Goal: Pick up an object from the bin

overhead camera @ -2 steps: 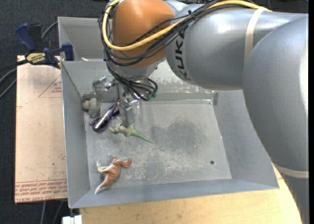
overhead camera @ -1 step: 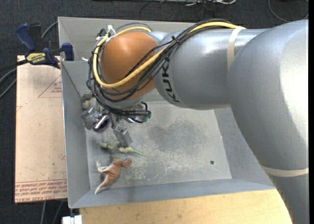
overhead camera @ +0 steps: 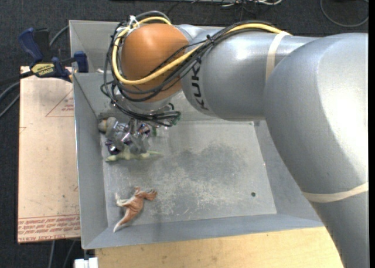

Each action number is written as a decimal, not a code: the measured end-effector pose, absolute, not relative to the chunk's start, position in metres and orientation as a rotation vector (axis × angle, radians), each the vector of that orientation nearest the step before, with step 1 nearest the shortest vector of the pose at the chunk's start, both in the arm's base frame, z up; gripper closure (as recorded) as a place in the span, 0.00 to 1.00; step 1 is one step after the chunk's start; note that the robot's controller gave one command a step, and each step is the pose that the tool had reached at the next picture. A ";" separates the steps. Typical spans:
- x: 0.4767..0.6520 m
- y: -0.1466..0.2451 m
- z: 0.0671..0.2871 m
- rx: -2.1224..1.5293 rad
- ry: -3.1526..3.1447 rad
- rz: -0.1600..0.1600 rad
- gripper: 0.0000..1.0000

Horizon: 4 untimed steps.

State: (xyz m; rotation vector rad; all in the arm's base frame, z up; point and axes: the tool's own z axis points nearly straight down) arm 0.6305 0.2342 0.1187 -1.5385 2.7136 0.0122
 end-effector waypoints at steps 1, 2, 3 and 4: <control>0.631 0.234 0.119 -1.539 2.714 0.012 1.00; 0.621 0.228 0.198 -1.582 2.684 0.015 1.00; 0.620 0.228 0.197 -1.582 2.684 0.015 1.00; 0.635 0.219 0.228 -1.596 2.667 0.014 1.00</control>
Offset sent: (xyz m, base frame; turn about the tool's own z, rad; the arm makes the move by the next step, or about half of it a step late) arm -0.0105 -0.0071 0.0789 -0.0373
